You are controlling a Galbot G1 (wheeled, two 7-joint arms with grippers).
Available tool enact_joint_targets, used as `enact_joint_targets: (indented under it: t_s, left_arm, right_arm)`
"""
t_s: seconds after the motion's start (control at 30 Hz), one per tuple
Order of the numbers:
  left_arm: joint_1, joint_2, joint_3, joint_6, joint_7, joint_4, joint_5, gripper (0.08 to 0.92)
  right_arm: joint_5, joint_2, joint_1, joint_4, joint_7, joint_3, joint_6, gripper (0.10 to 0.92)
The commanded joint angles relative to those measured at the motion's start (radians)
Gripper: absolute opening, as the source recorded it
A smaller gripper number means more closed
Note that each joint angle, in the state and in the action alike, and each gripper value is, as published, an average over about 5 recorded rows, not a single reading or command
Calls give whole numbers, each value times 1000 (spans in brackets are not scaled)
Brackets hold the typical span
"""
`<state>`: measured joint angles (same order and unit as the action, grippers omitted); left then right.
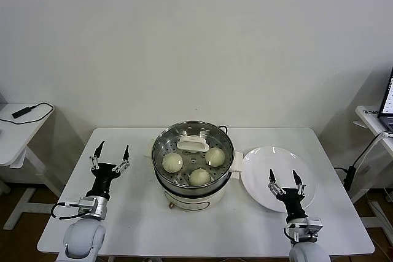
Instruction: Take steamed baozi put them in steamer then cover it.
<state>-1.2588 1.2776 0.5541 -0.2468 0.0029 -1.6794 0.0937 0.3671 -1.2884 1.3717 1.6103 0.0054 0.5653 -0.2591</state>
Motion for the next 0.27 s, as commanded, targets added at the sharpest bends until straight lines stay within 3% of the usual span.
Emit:
enact_joint_targets:
  t_s: [0.03,0.27]
  left_arm:
    - [-6,1,3,4,0,6,3,823]
    - [-9,2,-2,5,0,4,-5,823]
  right_arm:
    - [-1,1,8,7,-1,5,-9,823]
    - [-2,2,15,16,8,6,-5,823]
